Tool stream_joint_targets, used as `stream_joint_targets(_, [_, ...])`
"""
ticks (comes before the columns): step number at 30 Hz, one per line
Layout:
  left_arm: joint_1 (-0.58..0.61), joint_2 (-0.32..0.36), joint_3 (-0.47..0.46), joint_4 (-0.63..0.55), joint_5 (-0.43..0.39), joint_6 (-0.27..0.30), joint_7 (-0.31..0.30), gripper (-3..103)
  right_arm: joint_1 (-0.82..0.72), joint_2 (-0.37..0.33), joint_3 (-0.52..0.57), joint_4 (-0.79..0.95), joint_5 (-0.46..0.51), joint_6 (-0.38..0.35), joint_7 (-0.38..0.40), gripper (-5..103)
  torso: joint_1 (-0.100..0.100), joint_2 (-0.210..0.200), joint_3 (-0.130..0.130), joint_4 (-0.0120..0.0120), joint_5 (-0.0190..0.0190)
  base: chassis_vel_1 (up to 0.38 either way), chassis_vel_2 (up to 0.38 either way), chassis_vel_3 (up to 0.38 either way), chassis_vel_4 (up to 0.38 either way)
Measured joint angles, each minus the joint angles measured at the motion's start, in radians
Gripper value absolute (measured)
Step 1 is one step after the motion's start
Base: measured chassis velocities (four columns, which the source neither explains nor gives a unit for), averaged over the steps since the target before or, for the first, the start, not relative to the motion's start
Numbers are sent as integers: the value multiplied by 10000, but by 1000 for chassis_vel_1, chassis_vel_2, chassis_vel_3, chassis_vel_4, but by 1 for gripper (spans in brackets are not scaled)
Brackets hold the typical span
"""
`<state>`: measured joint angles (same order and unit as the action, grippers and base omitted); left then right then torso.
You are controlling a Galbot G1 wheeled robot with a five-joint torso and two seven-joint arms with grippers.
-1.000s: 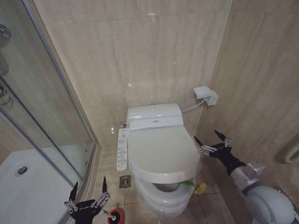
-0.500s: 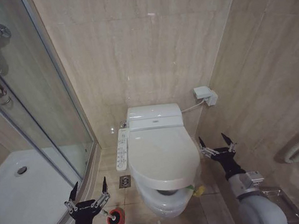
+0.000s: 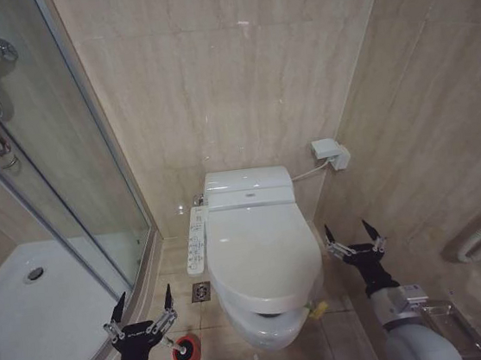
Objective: Open the toilet lid, clean the toilet bowl with a toilet brush, close the toilet lid, and flush.
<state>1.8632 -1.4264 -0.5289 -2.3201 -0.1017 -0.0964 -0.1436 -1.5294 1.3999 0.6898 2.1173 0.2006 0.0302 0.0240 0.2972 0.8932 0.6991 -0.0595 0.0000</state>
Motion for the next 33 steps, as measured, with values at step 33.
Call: stream_joint_targets(33, [-1, 0, 0, 0, 0, 0, 0, 98, -1714, -69, 501, 1427, 610, 71, -683, 100, 0, 0, 0, 0, 0, 0, 0, 0, 0])
